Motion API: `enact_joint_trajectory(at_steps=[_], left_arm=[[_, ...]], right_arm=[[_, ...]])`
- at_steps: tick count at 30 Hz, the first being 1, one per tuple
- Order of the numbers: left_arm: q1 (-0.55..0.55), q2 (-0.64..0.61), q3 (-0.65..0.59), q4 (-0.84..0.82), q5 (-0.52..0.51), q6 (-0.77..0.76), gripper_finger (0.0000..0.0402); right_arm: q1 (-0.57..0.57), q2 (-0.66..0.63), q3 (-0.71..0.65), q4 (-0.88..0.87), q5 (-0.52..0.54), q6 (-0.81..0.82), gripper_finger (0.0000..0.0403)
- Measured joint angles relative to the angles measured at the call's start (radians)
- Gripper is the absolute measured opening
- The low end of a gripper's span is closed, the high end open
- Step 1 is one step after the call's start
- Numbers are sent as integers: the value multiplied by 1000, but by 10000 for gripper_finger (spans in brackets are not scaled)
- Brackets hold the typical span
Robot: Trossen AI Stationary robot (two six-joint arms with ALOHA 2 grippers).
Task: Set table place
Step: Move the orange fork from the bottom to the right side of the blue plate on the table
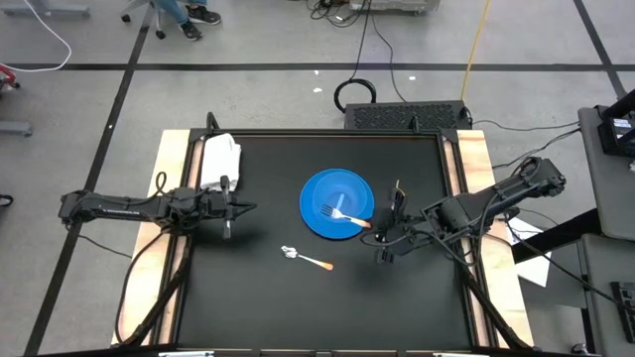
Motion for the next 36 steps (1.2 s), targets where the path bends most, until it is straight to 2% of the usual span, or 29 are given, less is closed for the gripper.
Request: enact_joint_trajectory(at_steps=[12, 16, 21, 29, 36], left_arm=[[0, 0, 0, 0, -1, 48, 19], [0, 0, 0, 0, -1, 57, 19], [0, 0, 0, -13, -1, 57, 19], [0, 0, 0, -25, -2, 58, 19], [0, 0, 0, -21, -2, 63, 19]], right_arm=[[0, 0, 0, -26, 27, 11, 49], [0, -16, 0, -93, 98, 63, 49], [-2, -68, -1, -183, 208, 179, 49], [-19, -132, 0, -276, 260, 259, 49], [-63, -193, -20, -508, 314, 488, 49]])
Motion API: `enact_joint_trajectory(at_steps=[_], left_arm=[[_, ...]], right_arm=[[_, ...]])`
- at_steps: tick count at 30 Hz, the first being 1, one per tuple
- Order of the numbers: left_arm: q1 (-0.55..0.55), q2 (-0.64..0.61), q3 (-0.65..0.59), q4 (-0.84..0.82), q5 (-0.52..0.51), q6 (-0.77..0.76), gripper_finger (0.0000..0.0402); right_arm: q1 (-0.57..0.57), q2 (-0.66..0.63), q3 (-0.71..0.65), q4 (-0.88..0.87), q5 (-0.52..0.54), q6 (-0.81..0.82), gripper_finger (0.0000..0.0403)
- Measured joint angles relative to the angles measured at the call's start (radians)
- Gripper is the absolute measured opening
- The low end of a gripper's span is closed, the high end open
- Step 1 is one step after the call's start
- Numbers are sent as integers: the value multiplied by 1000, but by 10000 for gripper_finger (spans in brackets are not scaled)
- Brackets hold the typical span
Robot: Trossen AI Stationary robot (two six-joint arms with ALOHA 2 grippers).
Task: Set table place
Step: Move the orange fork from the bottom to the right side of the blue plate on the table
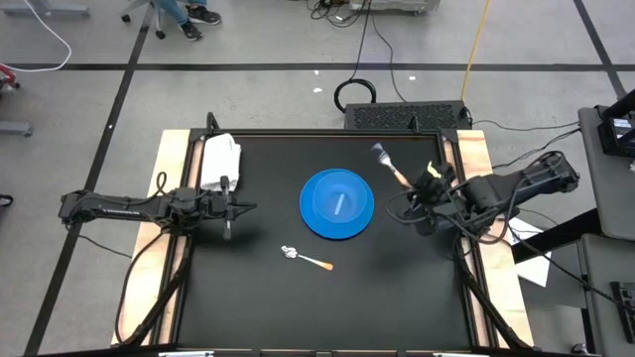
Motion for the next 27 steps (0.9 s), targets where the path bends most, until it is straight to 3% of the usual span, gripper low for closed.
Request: enact_joint_trajectory(at_steps=[6, 10, 18, 27], left_arm=[[0, 0, 0, 15, 0, 0, 19], [0, 0, 0, 14, 0, 13, 19], [0, 0, 0, 16, 0, 26, 19], [0, 0, 0, 23, 0, 16, 19]], right_arm=[[-20, -91, -160, -12, -3, 141, 49], [-41, -148, -289, 70, -6, 195, 49], [-108, -200, -463, 372, -112, 51, 49], [-141, -199, -494, 562, -143, -85, 49]])
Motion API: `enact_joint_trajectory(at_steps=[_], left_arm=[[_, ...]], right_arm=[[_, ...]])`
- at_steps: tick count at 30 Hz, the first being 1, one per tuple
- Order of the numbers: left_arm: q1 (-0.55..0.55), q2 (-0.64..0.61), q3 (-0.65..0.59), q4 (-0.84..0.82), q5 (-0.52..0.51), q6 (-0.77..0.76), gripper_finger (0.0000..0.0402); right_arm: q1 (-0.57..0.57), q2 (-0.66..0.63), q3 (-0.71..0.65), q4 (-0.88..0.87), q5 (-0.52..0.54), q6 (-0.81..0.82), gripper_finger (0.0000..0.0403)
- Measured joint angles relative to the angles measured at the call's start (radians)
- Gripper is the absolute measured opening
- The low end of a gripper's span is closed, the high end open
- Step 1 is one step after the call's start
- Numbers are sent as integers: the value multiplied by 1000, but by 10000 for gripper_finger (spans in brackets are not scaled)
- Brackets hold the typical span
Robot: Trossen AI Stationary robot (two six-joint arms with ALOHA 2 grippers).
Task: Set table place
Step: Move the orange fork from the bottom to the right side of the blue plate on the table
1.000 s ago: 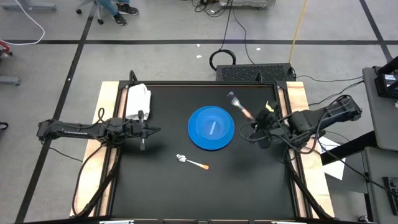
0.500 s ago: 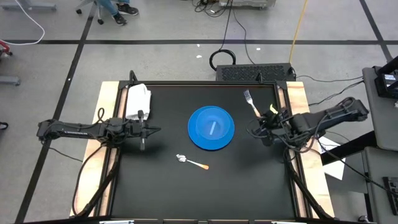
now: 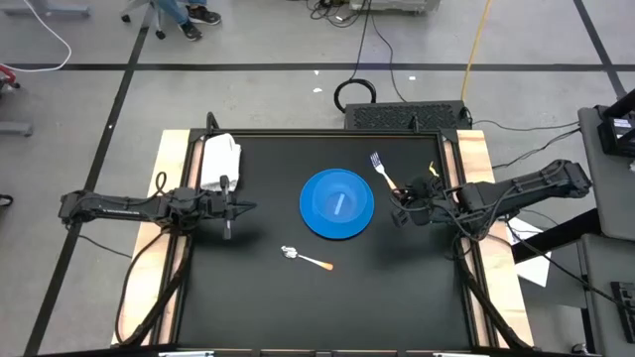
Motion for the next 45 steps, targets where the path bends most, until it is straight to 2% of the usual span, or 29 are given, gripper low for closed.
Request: enact_joint_trajectory(at_steps=[4, 7, 14, 17, 25, 33, 45], left_arm=[[0, 0, 0, 0, 0, 0, 19], [0, 0, 0, 0, 0, 5, 19], [0, 0, 0, 0, 0, 5, 19], [0, 0, 0, 0, 0, -1, 19], [0, 0, 0, 1, 0, -2, 19], [0, 0, 0, 5, 0, 4, 19], [0, 0, 0, 45, 0, 8, 19]], right_arm=[[-14, 0, 0, 41, -25, -65, 49], [-30, 0, 0, 65, -29, -52, 49], [-96, 3, 0, 74, -52, 84, 49], [-124, 20, 0, 73, -94, 132, 49], [-186, 143, 0, 75, -208, 253, 46], [-199, 216, 0, 65, -209, 313, 46], [-198, 239, 0, 49, -226, 430, 46]])
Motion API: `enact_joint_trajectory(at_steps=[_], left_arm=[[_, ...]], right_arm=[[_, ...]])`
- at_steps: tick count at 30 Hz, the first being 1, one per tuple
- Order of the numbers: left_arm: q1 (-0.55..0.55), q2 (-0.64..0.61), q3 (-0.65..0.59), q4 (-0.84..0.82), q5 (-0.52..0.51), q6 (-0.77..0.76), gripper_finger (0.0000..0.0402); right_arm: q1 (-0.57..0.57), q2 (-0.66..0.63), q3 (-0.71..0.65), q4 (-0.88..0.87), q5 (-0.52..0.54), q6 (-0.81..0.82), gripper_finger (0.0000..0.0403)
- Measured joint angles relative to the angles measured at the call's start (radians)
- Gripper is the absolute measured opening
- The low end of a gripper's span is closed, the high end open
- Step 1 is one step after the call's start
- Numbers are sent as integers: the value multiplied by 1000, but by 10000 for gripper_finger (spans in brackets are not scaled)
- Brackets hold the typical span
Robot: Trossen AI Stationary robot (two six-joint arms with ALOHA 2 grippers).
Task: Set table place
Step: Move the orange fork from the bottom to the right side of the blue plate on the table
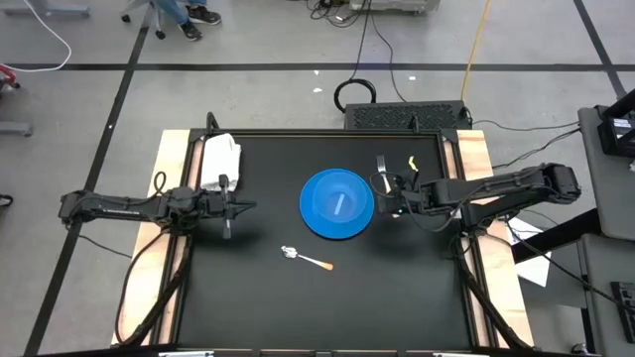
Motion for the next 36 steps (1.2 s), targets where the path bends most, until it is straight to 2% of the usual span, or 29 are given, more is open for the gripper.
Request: enact_joint_trajectory(at_steps=[20, 28, 36], left_arm=[[0, 0, 0, 11, 0, 63, 19], [0, 0, 0, 12, 0, 59, 19], [0, 0, 0, 13, 0, 60, 19]], right_arm=[[2, 179, 0, 46, 2, 206, 46], [2, 248, 0, 114, -17, 236, 46], [3, 276, 0, 98, -33, 256, 46]])
